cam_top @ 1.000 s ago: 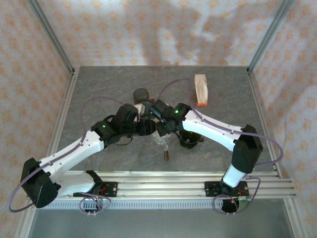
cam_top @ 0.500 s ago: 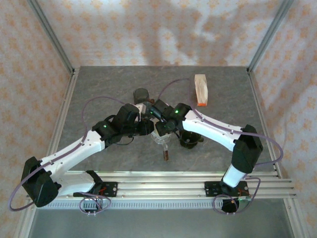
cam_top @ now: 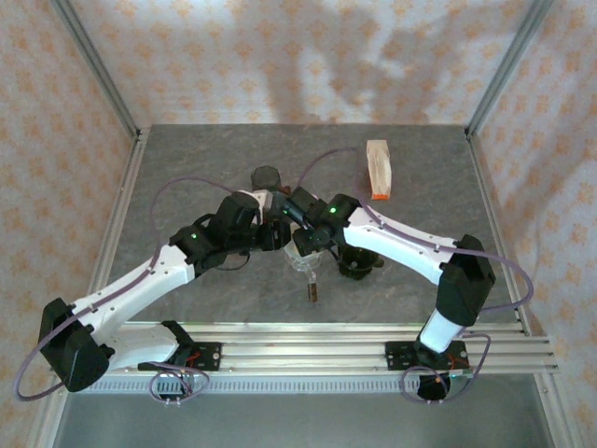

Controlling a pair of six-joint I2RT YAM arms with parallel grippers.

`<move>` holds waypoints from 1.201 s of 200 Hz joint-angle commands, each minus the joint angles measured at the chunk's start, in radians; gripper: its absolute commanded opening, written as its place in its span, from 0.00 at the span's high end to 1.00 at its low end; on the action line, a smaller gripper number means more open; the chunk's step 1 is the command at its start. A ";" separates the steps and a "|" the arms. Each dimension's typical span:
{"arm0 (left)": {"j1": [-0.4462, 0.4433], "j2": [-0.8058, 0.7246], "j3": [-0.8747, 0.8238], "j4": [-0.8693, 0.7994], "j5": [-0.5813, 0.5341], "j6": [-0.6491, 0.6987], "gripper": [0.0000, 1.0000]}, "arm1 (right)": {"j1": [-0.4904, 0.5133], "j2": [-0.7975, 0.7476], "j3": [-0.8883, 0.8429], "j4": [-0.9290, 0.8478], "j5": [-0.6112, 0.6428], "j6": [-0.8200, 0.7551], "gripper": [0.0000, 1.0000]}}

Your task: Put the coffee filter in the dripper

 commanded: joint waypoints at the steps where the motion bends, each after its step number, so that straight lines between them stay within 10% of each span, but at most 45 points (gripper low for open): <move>1: 0.013 0.003 0.034 0.025 -0.012 0.036 0.56 | -0.002 0.010 -0.029 -0.001 0.012 0.006 0.39; 240: 0.015 0.076 0.046 0.031 0.012 0.027 0.97 | -0.002 0.006 -0.043 0.007 0.009 0.009 0.39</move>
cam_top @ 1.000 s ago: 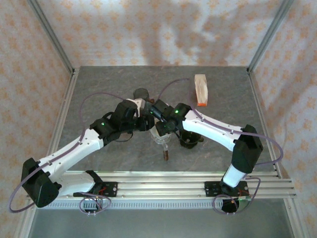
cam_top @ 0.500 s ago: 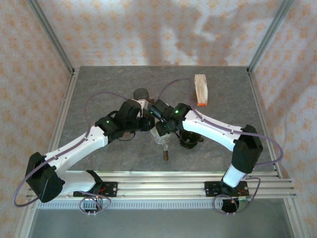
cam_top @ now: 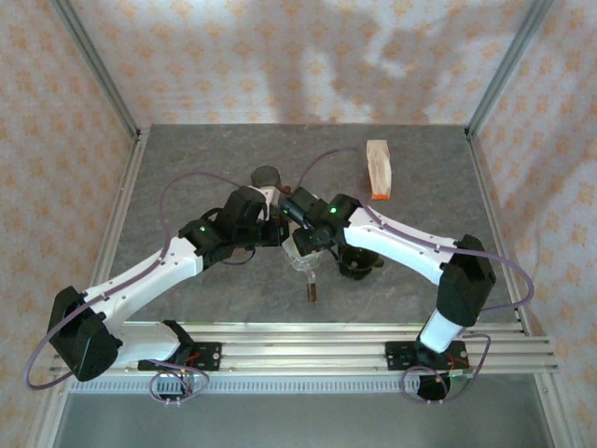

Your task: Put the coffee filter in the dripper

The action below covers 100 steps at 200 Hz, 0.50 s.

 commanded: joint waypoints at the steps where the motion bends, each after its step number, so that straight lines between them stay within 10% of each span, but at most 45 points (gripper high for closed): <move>1: 0.007 -0.001 0.014 0.007 -0.010 -0.004 0.97 | -0.001 0.008 -0.039 -0.003 0.009 0.009 0.39; 36: 0.006 -0.001 0.013 0.005 -0.010 -0.005 0.96 | -0.001 0.008 -0.038 -0.002 0.008 0.010 0.39; 71: 0.008 -0.017 0.009 -0.003 -0.017 -0.011 0.58 | -0.001 0.008 -0.038 -0.004 0.009 0.011 0.39; 100: 0.007 -0.049 0.004 -0.020 -0.027 -0.014 0.57 | -0.001 0.008 -0.037 -0.003 0.005 0.012 0.39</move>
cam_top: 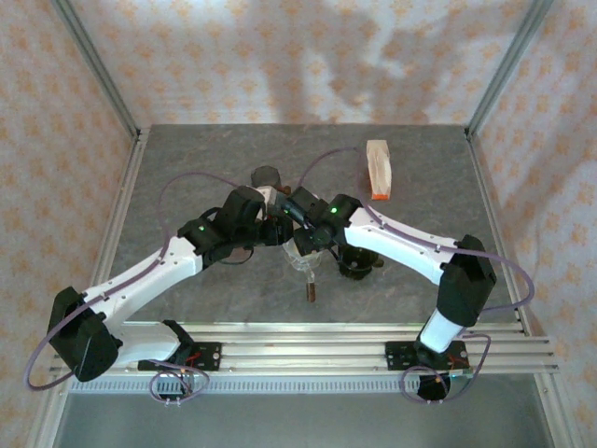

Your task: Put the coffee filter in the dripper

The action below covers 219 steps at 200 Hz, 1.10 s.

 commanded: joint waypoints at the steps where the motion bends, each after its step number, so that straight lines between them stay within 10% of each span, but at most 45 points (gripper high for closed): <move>1: -0.001 -0.044 0.004 -0.003 -0.007 -0.008 0.57 | 0.002 0.011 -0.032 -0.007 0.009 0.009 0.39; 161: -0.004 -0.115 -0.073 -0.013 0.042 -0.043 0.79 | 0.002 0.024 -0.023 -0.008 0.006 0.014 0.39; 219: -0.005 -0.123 -0.082 0.012 0.051 -0.062 0.60 | 0.003 0.024 -0.023 -0.007 0.004 0.014 0.39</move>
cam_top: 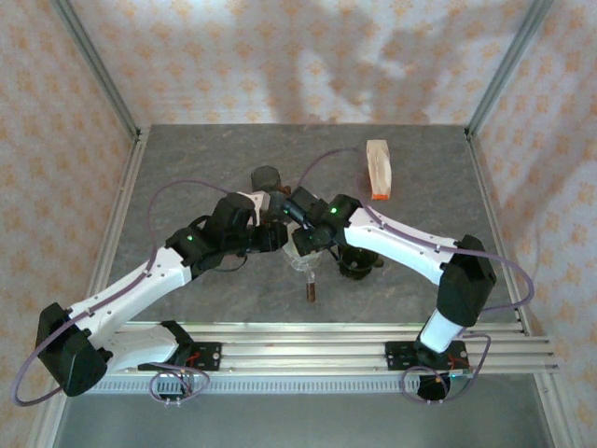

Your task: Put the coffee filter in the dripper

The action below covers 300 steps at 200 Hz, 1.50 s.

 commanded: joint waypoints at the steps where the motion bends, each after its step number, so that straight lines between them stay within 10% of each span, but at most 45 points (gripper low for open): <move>1: -0.004 -0.023 -0.018 0.013 0.003 -0.010 0.60 | 0.003 0.024 -0.022 -0.011 0.011 0.013 0.39; 51: -0.009 -0.022 -0.029 0.010 -0.004 -0.012 0.75 | 0.002 0.025 -0.023 -0.009 0.012 0.013 0.39; 300: -0.011 -0.009 -0.031 0.019 -0.018 -0.017 0.80 | -0.002 -0.159 -0.004 -0.003 0.086 0.039 0.36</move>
